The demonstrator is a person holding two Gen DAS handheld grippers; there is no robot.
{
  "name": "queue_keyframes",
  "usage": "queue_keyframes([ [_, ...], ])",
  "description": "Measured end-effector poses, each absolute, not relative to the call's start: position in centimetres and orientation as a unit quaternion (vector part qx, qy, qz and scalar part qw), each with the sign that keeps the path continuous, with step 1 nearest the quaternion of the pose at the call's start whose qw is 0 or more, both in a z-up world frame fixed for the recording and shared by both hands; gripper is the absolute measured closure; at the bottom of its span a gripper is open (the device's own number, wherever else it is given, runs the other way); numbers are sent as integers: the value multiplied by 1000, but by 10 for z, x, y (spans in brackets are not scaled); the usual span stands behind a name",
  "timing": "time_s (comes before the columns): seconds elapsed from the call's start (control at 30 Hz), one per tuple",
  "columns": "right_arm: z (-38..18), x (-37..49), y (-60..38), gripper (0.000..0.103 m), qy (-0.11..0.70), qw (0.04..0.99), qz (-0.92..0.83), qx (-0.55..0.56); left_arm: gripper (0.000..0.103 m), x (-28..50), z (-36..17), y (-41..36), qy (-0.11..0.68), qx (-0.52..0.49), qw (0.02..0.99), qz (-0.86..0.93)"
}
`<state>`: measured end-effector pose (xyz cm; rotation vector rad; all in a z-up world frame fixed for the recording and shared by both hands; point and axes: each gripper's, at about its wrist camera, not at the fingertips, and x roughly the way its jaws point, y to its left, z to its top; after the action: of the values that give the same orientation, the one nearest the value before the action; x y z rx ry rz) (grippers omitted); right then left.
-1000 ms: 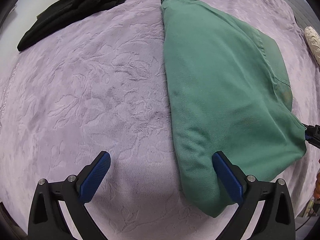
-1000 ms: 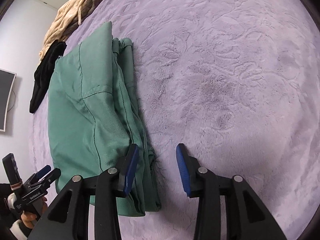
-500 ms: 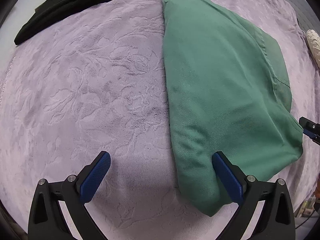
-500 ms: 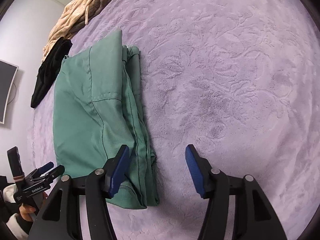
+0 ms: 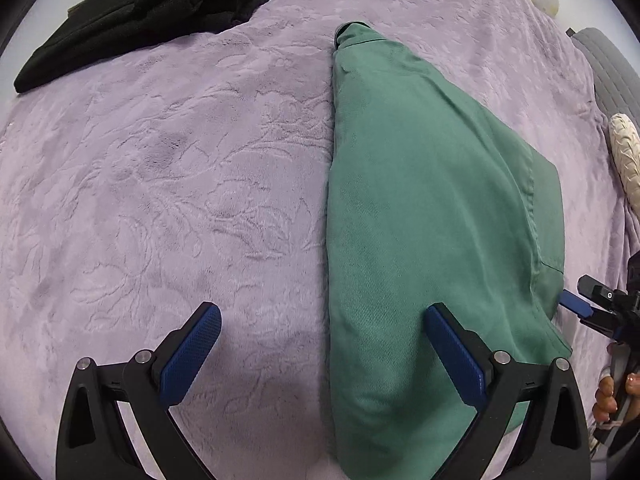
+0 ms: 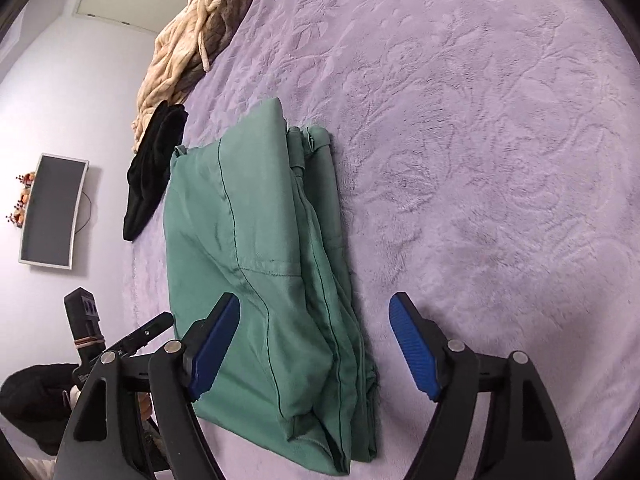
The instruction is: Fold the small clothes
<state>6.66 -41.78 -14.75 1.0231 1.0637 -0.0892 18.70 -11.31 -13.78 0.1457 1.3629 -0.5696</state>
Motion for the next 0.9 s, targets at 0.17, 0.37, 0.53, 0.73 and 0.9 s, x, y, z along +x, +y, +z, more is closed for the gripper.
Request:
queue_keyframes([
  [0.17,-164,89,-414,23,501,729,-26,466,1,182,-143,-112,625,52,731,-270],
  [0.37,-178,105,-409,23,514,720,-17,466,1,184,-146,-112,625,40,727,-281],
  [0.53,-183,112,-408,22,520,717,-7,465,1,187,-151,-124,629,29,716,-299],
  [0.73,-186,126,-402,21,513,714,29,476,1,185,-171,-148,644,14,691,-328],
  [0.9,-193,140,-394,12,505,718,37,477,1,183,-185,-167,644,5,680,-351],
])
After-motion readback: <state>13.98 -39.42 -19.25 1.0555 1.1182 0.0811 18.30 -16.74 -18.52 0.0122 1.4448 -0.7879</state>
